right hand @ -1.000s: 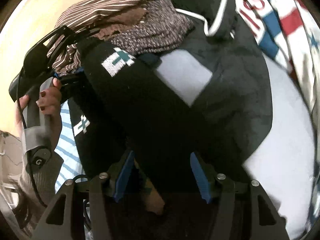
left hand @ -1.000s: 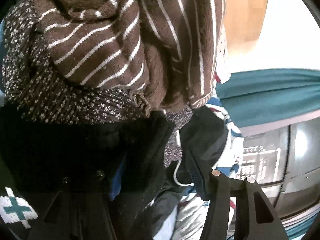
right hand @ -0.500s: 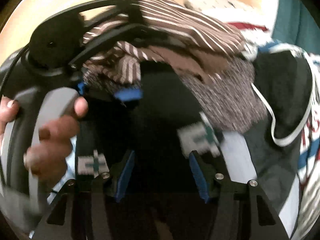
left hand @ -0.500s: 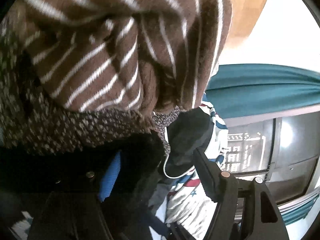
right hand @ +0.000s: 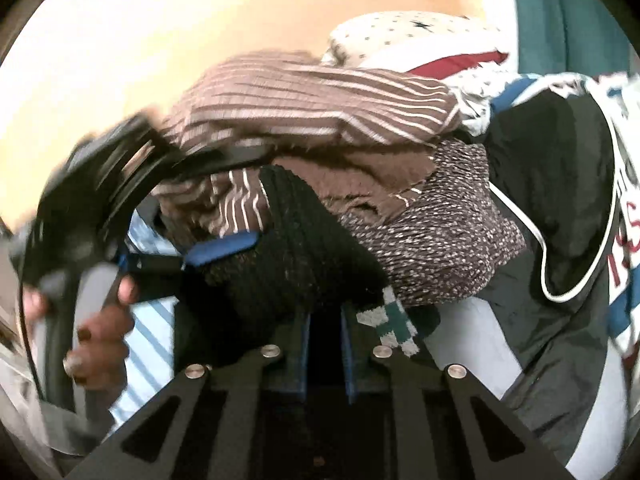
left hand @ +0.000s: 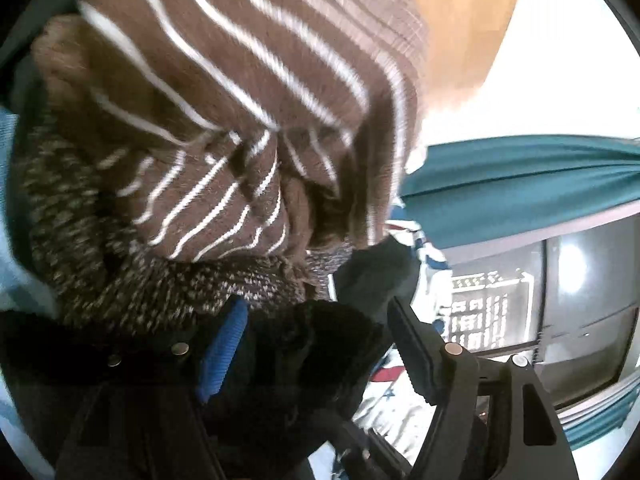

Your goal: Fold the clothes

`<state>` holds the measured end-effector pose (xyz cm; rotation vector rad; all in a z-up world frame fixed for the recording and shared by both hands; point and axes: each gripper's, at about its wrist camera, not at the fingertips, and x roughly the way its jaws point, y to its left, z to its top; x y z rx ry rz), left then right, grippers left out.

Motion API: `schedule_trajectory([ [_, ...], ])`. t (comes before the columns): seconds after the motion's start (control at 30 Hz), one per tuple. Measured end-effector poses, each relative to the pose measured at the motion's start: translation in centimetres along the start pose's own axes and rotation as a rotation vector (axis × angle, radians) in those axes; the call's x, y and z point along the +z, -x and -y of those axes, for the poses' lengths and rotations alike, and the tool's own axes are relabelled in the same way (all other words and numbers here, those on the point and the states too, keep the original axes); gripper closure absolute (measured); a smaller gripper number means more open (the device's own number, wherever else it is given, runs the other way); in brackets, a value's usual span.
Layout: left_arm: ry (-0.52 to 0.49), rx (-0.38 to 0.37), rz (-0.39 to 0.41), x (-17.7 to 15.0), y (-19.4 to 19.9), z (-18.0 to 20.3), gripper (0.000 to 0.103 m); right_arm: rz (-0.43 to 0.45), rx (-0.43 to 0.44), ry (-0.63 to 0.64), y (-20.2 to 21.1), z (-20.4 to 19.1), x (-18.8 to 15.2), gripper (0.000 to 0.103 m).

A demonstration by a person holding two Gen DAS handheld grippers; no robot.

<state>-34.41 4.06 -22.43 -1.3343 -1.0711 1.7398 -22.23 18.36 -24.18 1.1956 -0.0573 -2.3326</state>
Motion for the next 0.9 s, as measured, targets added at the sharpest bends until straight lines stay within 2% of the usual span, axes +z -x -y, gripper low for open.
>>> schedule_trajectory([
  [0.1, -0.018, 0.003, 0.027, -0.9, 1.8, 0.0, 0.03, 0.032, 0.011, -0.026, 1.2, 0.3, 0.0, 0.088],
  [0.17, -0.055, 0.009, 0.004, -1.6, 2.3, 0.3, 0.03, 0.048, 0.014, -0.033, 1.8, 0.3, -0.2, 0.088],
  [0.3, -0.134, -0.017, -0.164, -3.7, 0.7, 0.9, 0.03, 0.068, -0.014, -0.041, 2.7, 0.4, 0.0, 0.088],
  [0.4, -0.15, 0.021, -0.214, -5.0, -1.5, 1.3, 0.032, 0.1, -0.031, -0.059, 3.6, 1.0, 0.5, 0.089],
  [0.43, -0.146, 0.033, -0.233, -5.5, -2.0, 1.2, 0.042, 0.113, -0.039, -0.064, 4.0, 1.1, 0.7, 0.089],
  [0.47, -0.167, 0.074, -0.236, -5.7, -2.2, 1.3, 0.05, 0.124, -0.048, -0.066, 4.4, 1.4, 0.8, 0.089],
  [0.53, -0.209, 0.157, -0.241, -6.0, -2.7, 1.4, 0.073, 0.137, -0.058, -0.073, 4.8, 1.9, 0.9, 0.089],
  [0.6, -0.251, 0.24, -0.247, -6.3, -3.1, 1.6, 0.083, 0.139, -0.054, -0.086, 4.8, 2.3, 0.9, 0.09],
  [0.77, -0.421, 0.377, -0.226, -6.8, -2.7, 3.3, 0.084, 0.158, -0.053, -0.104, 5.0, 2.8, 1.1, 0.09],
  [0.8, -0.412, 0.392, -0.215, -6.5, -3.1, 3.2, 0.084, 0.162, -0.051, -0.106, 5.1, 2.8, 1.2, 0.09],
  [0.9, -0.315, 0.364, -0.171, -4.2, -1.7, 0.6, 0.084, 0.158, -0.039, -0.109, 4.8, 2.9, 1.3, 0.092],
])
